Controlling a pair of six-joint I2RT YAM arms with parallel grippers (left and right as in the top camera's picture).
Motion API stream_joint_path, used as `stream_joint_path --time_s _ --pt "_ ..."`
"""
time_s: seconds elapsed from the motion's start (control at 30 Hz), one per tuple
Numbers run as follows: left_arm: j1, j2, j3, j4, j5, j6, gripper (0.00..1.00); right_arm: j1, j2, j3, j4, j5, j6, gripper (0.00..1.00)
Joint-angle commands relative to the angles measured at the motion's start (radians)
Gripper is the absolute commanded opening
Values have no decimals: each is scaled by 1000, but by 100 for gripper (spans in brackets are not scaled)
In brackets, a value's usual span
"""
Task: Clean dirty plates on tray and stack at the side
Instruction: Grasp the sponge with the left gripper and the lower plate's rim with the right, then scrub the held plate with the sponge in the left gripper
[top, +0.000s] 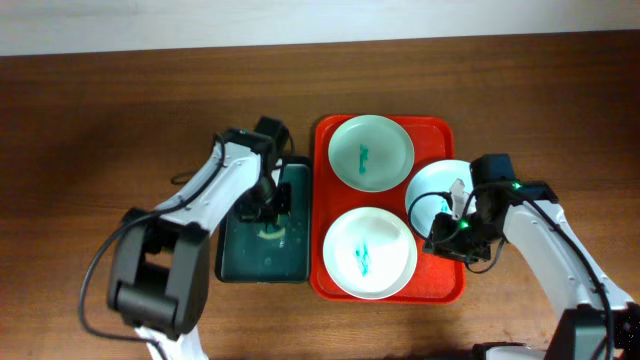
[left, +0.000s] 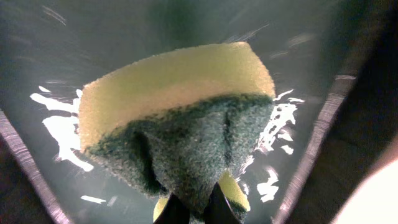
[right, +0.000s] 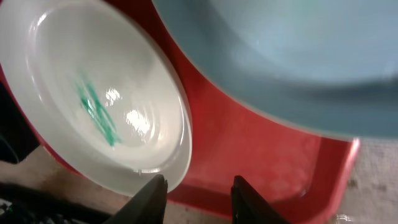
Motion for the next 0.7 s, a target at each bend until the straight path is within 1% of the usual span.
stream_joint_path --time_s 0.0,0.07,0.13,0.2,0.23,0.27,0.3,0.4,0.43,0.5,0.53,0.6,0.67 --pt "1 -135 77 -23 -2 33 0 68 17 -64 80 5 19 35" --pt "1 -186 77 -31 -2 33 0 116 17 -118 187 11 70 36" --pt "1 -227 77 -45 11 36 0 162 18 -161 283 93 138 35" --pt "0 -249 77 -56 34 37 0 185 18 -170 337 156 147 35" --pt "-2 -252 77 -57 43 39 0 186 18 -170 364 157 147 31" --pt "-8 -252 77 -56 44 39 0 186 20 -171 383 157 148 25" --pt "-16 -252 77 -56 44 39 0 186 23 -171 394 158 161 23" --pt "-34 -252 77 -52 43 39 0 186 75 -171 443 158 166 23" --pt "-35 -252 77 -49 43 39 0 186 95 -171 452 158 170 19" --pt "-35 -252 77 -48 43 39 0 186 122 -171 462 157 170 6" --pt "-35 -252 77 -46 43 39 0 184 124 -171 461 158 186 4" --pt "-44 -252 76 -36 45 39 0 182 119 -170 461 160 244 4" --pt "-76 -250 74 -6 70 19 0 182 109 -169 454 161 343 4"
